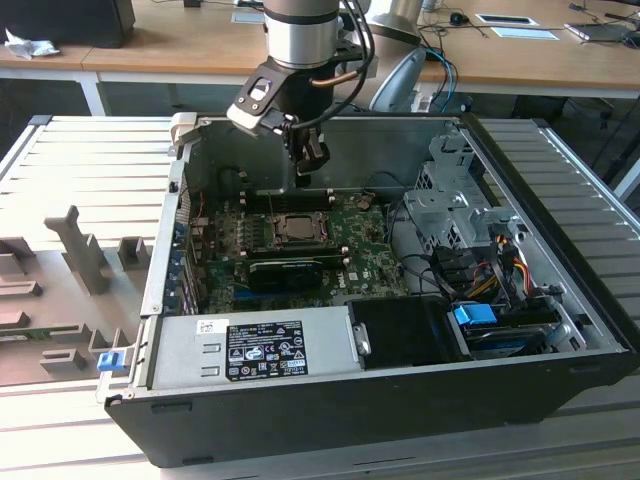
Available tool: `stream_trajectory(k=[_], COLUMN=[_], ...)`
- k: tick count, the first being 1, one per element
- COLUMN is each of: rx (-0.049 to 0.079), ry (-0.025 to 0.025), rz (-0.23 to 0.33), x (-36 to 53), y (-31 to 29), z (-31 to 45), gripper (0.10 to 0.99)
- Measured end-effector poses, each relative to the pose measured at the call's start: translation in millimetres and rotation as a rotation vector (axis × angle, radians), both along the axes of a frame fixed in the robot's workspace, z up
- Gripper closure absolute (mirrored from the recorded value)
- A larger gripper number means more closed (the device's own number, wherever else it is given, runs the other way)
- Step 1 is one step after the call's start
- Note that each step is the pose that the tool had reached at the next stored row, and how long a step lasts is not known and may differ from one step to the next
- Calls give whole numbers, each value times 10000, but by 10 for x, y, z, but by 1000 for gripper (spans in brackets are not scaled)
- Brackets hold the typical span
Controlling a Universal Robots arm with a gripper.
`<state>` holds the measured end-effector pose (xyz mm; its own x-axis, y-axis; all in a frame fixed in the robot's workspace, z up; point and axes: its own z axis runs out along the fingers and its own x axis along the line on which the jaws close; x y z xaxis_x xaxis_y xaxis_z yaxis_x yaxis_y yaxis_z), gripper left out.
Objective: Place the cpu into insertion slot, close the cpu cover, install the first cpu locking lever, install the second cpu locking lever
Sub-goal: 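Install the first cpu locking lever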
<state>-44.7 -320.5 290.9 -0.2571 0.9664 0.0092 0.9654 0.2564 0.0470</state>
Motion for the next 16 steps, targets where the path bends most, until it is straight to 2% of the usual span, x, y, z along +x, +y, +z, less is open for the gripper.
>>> stream_trajectory(k=[16], rx=[0], ry=[0], rz=[634], x=[0], y=[0], z=[0], gripper=[980])
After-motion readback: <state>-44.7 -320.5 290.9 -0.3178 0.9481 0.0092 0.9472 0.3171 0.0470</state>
